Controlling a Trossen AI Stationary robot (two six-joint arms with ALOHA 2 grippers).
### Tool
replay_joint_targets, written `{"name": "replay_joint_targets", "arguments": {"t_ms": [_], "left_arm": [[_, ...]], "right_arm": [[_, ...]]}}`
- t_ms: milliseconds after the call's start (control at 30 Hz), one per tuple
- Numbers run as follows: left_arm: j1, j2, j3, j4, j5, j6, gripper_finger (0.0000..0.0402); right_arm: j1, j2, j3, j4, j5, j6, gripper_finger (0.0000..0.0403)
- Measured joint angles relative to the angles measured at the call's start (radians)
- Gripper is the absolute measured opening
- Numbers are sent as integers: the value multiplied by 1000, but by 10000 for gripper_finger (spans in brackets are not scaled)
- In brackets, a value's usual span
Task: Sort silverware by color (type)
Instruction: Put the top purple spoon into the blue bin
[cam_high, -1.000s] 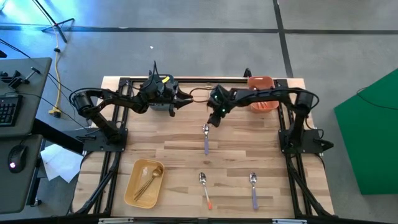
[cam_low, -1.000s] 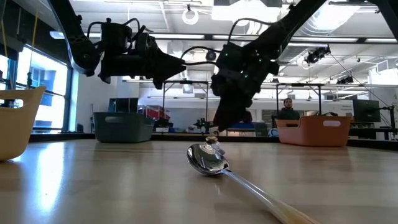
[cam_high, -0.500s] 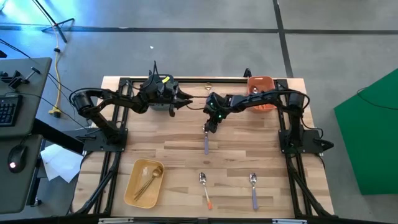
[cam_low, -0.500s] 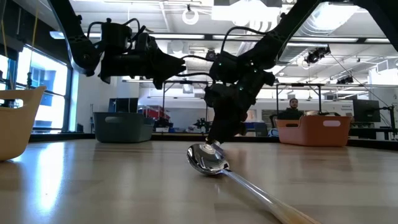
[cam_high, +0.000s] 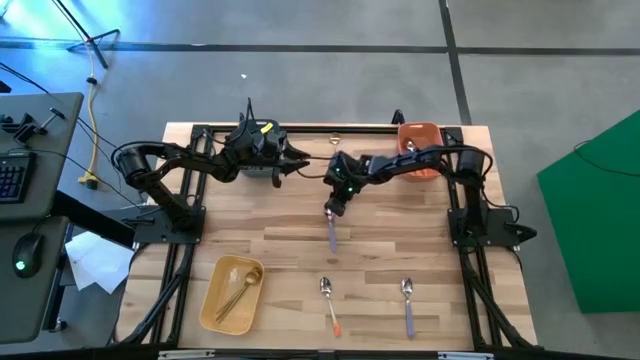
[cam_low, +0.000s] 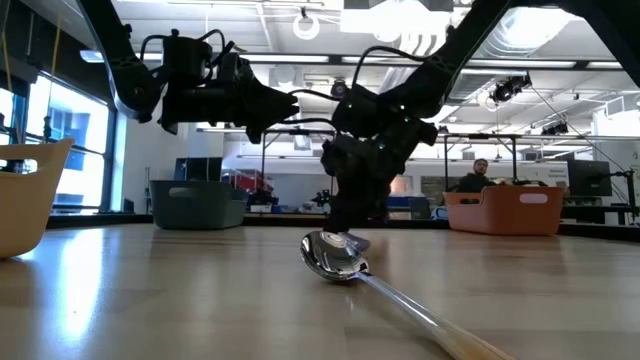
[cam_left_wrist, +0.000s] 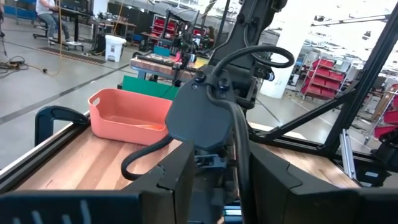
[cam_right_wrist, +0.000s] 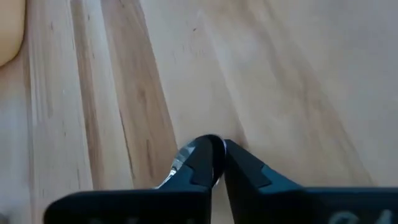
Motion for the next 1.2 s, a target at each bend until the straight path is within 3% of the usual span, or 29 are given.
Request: {"name": "replay_joint_targets", "arguments": {"t_ms": [300,467,667,900,1200], "left_arm": [[0,0,0,0,-1,-18,118],[0,0,0,-2,-11,-36,137],[12,0,0,-21,-17,-53,181],[-24,10,12,-31,-29,-43,219],[-87,98,120,-53,-54,-52,203]], "right_arm": [[-27,-38,56,-30,26,-58,5],[-61,-141,78,-68,74,-131,3],[-86,-316,82,-139,221,-213,1],[-89,-448,82,-34,298,-268,1],[-71,-460,82,81,299,-328,0]]}}
